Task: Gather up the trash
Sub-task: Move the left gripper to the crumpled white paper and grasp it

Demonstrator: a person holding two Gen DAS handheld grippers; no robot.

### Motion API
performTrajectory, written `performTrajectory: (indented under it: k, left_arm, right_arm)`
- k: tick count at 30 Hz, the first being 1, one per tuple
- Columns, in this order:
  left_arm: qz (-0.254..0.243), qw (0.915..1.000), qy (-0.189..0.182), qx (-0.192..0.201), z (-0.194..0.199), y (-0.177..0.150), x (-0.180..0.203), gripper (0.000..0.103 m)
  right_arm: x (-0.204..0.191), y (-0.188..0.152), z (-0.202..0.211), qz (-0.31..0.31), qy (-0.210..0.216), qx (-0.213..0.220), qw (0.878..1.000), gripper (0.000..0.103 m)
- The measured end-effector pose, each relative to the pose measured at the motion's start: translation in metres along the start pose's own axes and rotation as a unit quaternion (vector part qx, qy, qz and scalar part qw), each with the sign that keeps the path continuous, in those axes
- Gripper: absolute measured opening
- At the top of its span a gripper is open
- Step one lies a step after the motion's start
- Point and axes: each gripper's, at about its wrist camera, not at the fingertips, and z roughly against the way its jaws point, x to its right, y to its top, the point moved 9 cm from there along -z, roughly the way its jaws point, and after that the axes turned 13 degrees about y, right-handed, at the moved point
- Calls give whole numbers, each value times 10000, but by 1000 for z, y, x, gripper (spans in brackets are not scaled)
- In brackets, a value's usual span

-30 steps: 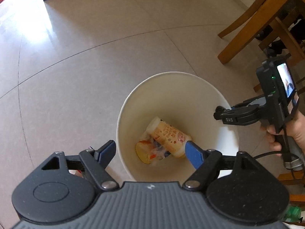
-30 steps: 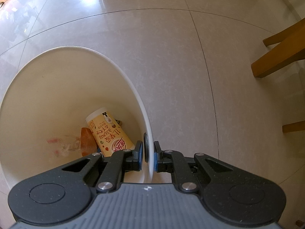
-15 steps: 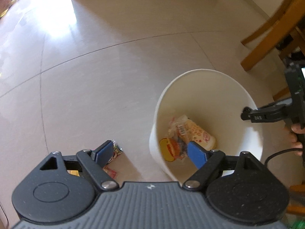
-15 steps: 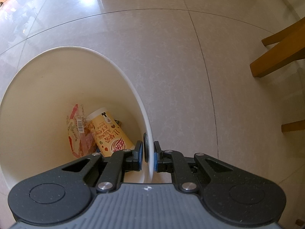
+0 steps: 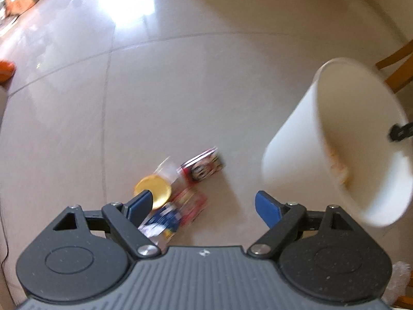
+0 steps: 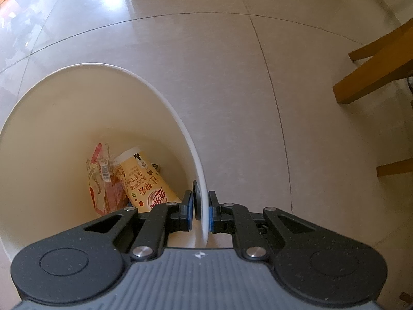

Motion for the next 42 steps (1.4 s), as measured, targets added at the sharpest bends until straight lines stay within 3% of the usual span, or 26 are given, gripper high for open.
performTrajectory:
  k: [9, 15, 20, 23, 30, 42]
  left_arm:
    - [268, 9985, 354, -320, -75, -71, -46, 86]
    - [-174, 9977, 412, -505, -120, -105, -50, 86]
    - [-270, 9976, 318, -543, -148, -112, -53, 85]
    - [-275, 9970, 364, -622, -165, -116, -56, 78]
    - [-113, 9973, 226, -695, -181, -114, -53, 78]
    - [-59, 9973, 146, -722, -186, -111, -48, 46]
  right_arm:
    - [0, -1, 1, -35, -117, 34, 9999, 15]
    - [-5, -2, -2, 125, -287, 27, 9995, 16]
    - [-7, -2, -2, 171, -379, 47, 9991, 17]
    - [-7, -2, -1, 114, -357, 59, 9993, 17]
    - [-6, 0, -1, 89, -366, 45, 9993, 17]
    - [-3, -1, -1, 61, -313, 59, 9995, 17]
